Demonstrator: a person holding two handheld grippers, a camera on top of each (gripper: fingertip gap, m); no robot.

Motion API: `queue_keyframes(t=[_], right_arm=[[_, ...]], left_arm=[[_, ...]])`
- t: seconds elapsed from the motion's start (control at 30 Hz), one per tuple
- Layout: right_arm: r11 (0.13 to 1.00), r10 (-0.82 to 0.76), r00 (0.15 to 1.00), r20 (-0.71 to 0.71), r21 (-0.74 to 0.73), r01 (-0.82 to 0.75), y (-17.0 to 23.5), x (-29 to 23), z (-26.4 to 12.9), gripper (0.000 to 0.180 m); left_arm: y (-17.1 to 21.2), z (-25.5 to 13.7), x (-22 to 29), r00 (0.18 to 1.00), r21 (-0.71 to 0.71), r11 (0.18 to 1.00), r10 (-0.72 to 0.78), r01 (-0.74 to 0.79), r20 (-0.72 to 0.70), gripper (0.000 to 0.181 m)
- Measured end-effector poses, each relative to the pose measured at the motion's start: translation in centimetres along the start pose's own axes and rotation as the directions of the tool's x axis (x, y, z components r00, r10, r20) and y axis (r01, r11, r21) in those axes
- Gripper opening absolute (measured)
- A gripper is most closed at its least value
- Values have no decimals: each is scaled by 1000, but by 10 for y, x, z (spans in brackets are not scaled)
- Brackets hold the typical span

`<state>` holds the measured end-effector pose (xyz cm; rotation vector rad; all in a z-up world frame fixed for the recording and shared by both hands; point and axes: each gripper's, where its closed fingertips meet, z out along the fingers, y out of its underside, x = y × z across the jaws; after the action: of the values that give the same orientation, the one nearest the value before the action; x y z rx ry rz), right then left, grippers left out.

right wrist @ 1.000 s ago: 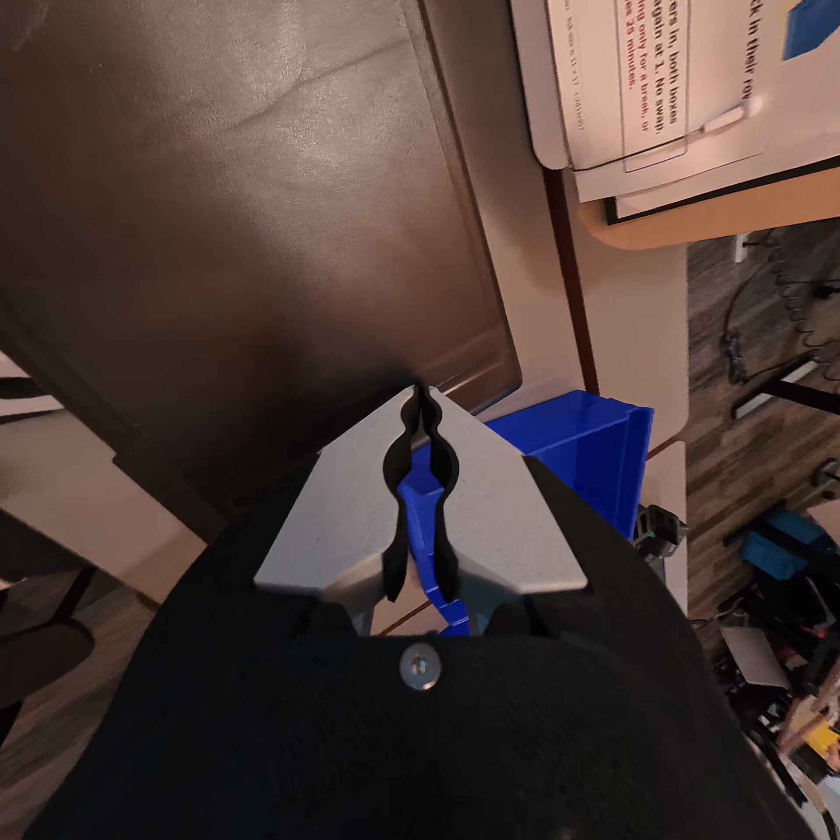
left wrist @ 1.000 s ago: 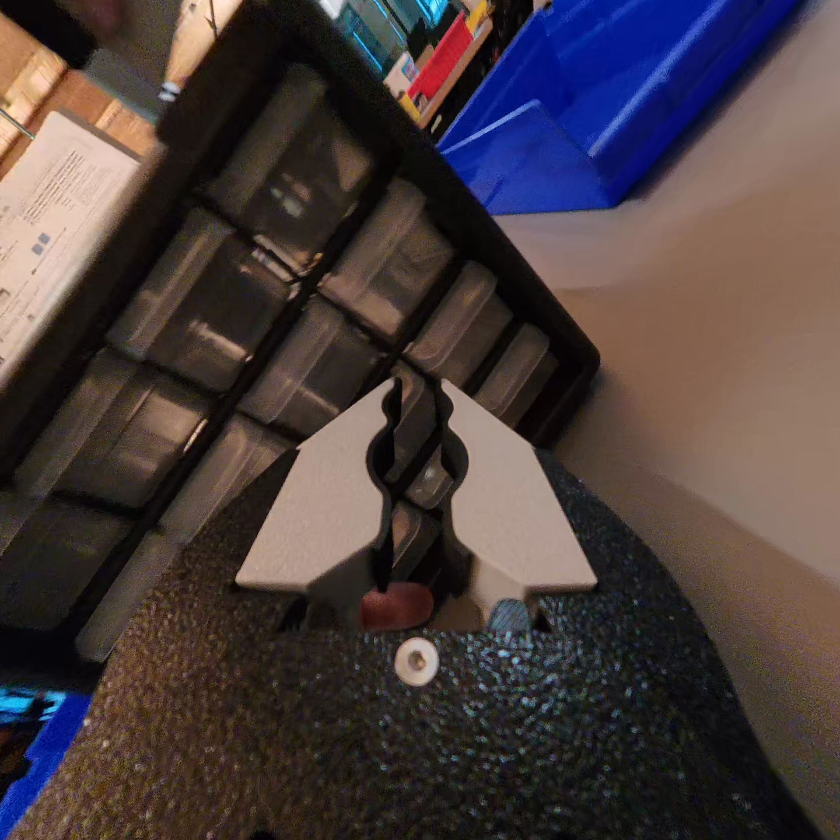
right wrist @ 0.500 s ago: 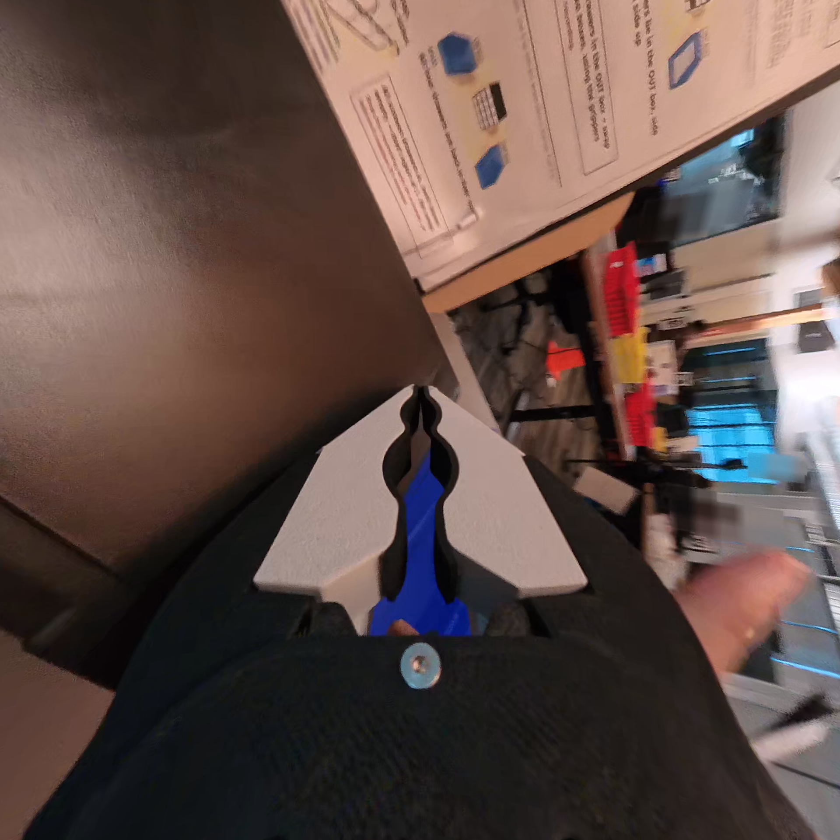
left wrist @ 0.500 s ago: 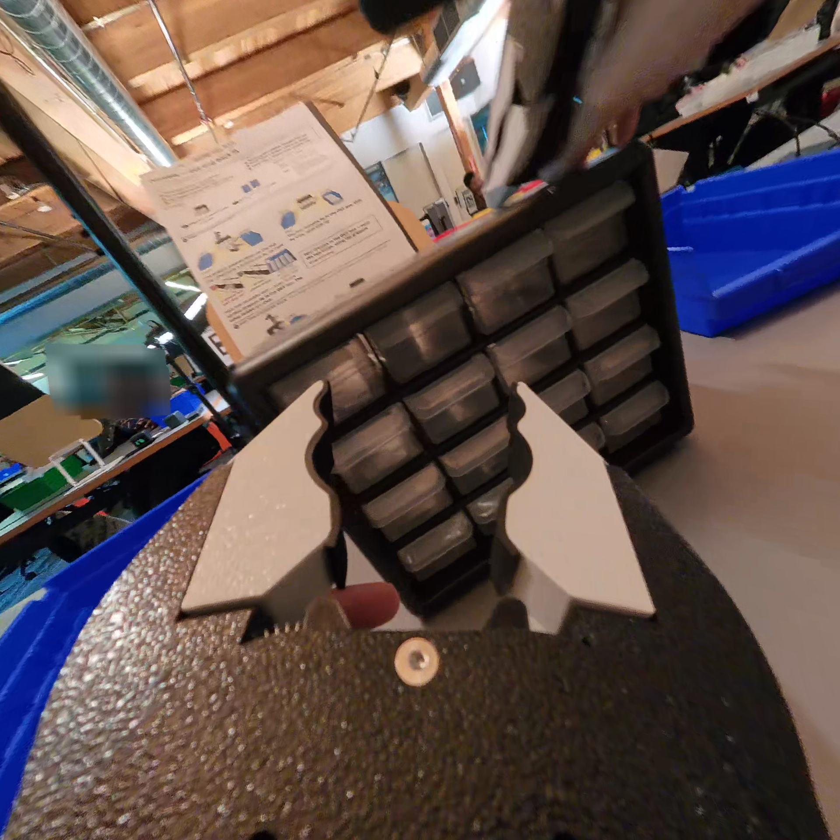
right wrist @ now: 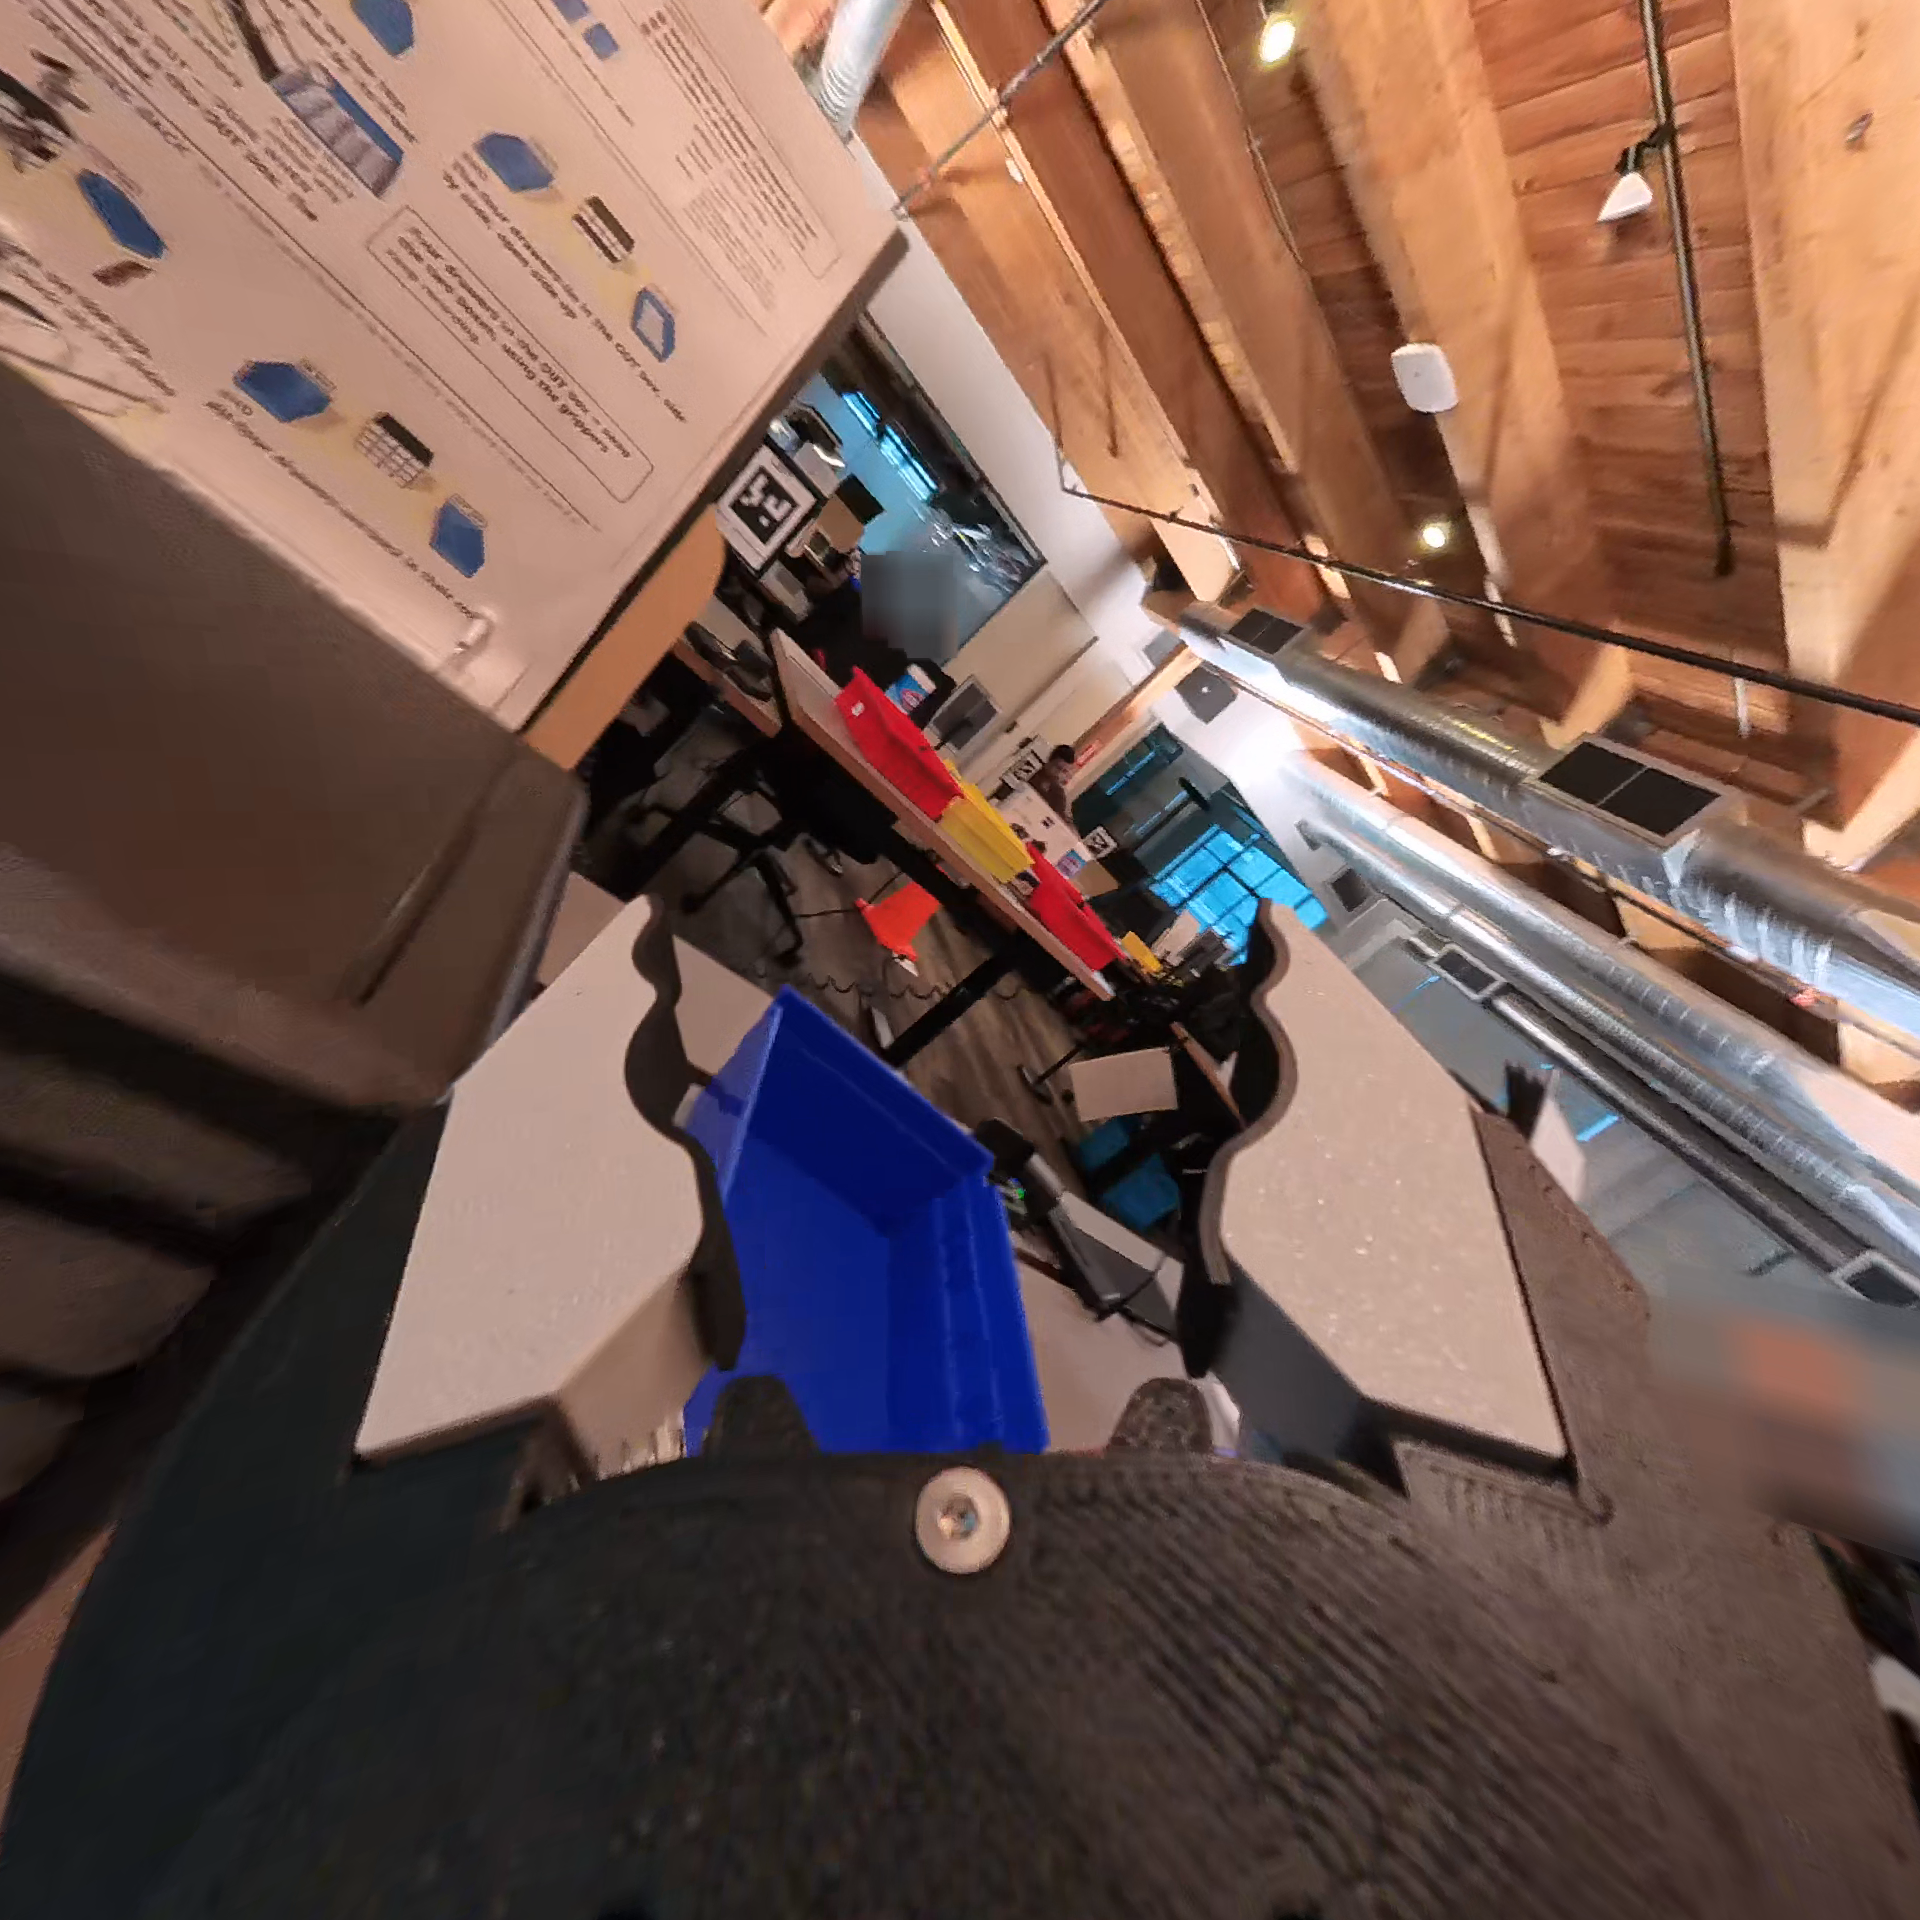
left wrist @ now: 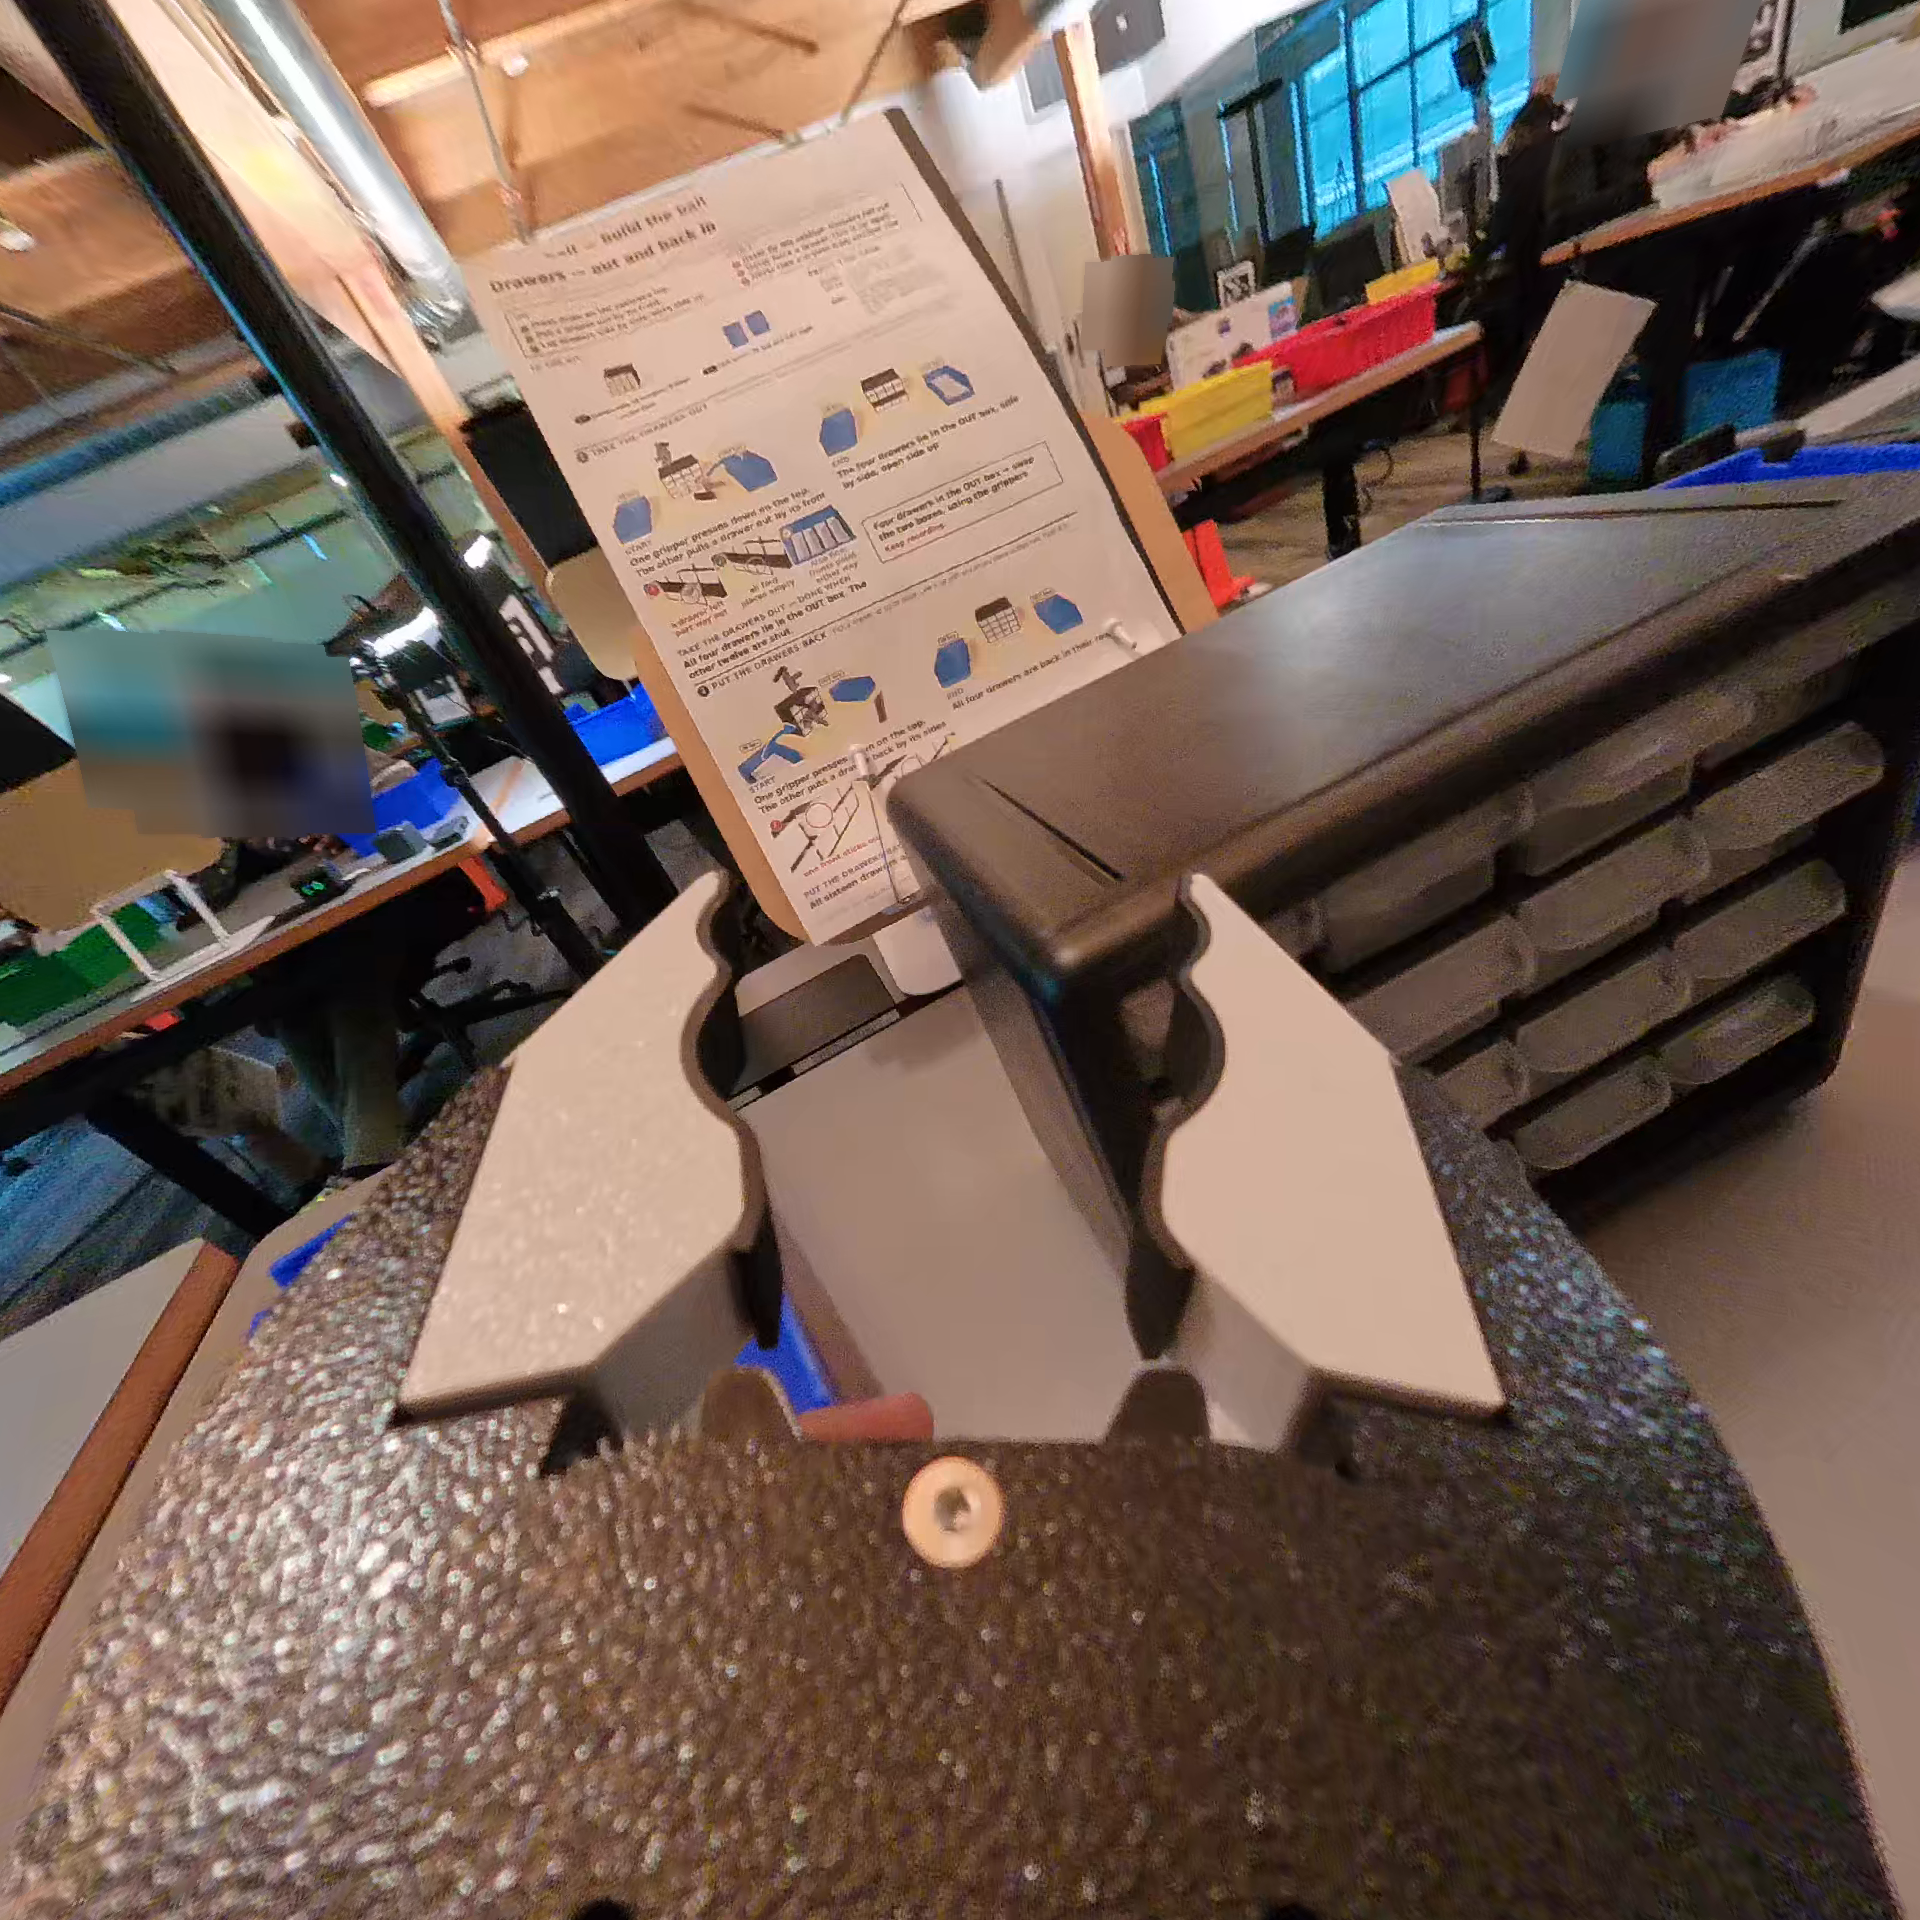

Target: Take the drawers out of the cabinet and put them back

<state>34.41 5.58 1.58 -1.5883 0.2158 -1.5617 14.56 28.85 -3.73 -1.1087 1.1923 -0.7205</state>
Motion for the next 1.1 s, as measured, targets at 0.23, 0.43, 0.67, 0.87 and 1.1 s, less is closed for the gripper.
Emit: queue_keyframes(t=[0.23, 0.43, 0.67, 0.87, 1.1], right_arm=[[995, 96, 966, 242, 6, -100, 18, -86, -76, 97], [885, 416, 756, 505, -36, -463, -12, -179, -120, 107], [729, 598, 483, 640, -184, -660, -47, -235, -145, 108], [641, 672, 356, 649, -270, -719, -58, -259, -152, 93], [668, 700, 430, 570, -310, -676, -41, -269, -141, 93]], left_arm=[[-23, 32, -29, 978, -87, 988, 114, -131, -173, 61], [-25, 64, -27, 944, -178, 959, 166, -223, -285, 61], [-22, 73, -18, 896, -182, 933, 225, -312, -382, 22], [-17, 82, -7, 794, -242, 864, 251, -442, -554, 0], [7, 94, 7, 617, -406, 658, 115, -634, -778, 0]])
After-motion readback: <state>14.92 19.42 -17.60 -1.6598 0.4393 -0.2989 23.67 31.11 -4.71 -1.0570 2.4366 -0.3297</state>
